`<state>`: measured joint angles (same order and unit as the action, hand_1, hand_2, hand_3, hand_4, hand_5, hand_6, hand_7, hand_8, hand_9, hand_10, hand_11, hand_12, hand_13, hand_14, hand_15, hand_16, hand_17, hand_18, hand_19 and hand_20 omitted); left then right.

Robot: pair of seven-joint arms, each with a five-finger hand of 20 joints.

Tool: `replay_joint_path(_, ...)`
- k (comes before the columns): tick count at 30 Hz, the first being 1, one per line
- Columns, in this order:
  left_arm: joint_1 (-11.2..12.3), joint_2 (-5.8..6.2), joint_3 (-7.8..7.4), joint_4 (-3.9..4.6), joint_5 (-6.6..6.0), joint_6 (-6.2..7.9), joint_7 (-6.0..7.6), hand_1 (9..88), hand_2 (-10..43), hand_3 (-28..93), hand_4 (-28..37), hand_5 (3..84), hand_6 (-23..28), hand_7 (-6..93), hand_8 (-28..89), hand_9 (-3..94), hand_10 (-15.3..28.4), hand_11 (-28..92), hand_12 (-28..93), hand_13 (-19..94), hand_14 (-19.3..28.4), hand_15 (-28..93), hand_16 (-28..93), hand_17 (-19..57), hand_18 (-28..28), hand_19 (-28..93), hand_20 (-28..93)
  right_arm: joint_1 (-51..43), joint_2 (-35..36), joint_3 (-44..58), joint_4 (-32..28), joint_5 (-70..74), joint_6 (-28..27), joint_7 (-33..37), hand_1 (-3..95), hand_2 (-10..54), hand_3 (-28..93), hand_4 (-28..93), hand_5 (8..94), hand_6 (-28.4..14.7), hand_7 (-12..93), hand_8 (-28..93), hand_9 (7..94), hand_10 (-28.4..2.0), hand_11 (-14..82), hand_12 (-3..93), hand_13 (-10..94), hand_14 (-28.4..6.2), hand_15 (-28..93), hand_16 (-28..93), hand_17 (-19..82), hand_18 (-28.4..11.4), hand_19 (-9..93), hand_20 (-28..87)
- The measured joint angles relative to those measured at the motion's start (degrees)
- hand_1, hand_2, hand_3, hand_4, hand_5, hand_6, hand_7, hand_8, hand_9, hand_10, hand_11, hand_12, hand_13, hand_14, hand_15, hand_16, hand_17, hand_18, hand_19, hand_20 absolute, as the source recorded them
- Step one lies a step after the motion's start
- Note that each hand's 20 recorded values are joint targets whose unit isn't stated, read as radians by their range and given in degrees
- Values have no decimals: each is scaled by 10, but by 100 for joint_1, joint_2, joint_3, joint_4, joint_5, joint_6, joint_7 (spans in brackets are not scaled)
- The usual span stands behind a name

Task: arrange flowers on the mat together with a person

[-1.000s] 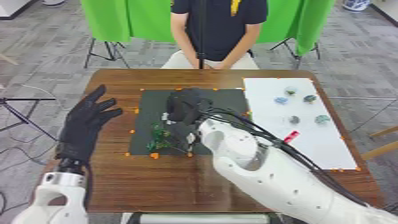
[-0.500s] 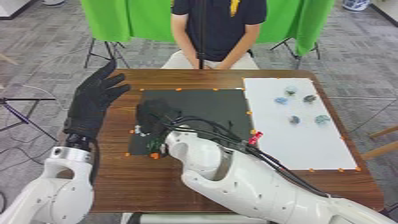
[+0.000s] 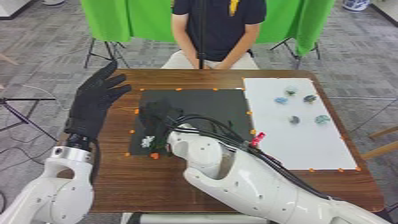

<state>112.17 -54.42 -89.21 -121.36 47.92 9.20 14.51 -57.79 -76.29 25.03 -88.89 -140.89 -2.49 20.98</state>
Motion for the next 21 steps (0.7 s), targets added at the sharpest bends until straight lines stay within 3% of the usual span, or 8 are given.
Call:
replay_joint_path(5,74,2,-3,-16,1,-1,59,236,48,782,-283,350,43,112,-93,325,163,210,89,243,243,423,-64,-103,233,439,121,162,50,-356,-20,138,232,260,460,-95,660,-283,669,67,188,-122,788,-90,504,249,750,-61,687,219,283,-177,777,327)
replay_joint_path(9,302,44,-72,-111,-5,28,141,237,48,782,-283,350,43,112,-93,325,164,210,88,244,243,422,-64,-103,233,439,121,302,112,-672,-108,426,604,489,459,-95,653,-283,671,64,189,-113,784,-92,507,239,749,-62,686,218,283,-178,779,326)
replay_joint_path(14,673,-46,-431,-297,9,119,90,237,49,780,-283,351,43,112,-94,324,164,209,88,244,243,423,-64,-102,233,439,121,-109,117,223,-466,710,510,57,457,-95,651,-283,674,59,186,-108,780,-95,504,234,746,-64,687,217,284,-181,784,327)
replay_joint_path(17,876,-112,-643,-394,14,202,75,236,49,779,-283,352,43,112,-94,324,164,209,87,244,242,422,-64,-102,233,439,121,-118,281,532,-800,1102,561,149,443,-95,662,-283,676,56,179,-114,775,-99,499,232,738,-69,687,217,281,-184,785,326)
replay_joint_path(19,983,-132,-714,-430,16,254,76,236,49,780,-283,355,43,111,-94,325,164,210,88,245,242,423,-64,-103,233,439,121,10,490,599,-1033,1388,618,301,398,-95,691,-282,656,44,176,-132,752,-110,453,212,709,-79,656,200,263,-186,755,310)
replay_joint_path(21,1069,-136,-735,-439,16,313,81,235,49,780,-283,364,40,110,-94,327,164,211,88,245,242,424,-64,-103,233,439,121,86,708,854,-1272,1717,628,394,349,-48,728,-281,620,19,178,-131,709,-120,384,183,656,-105,578,161,229,-197,684,271)
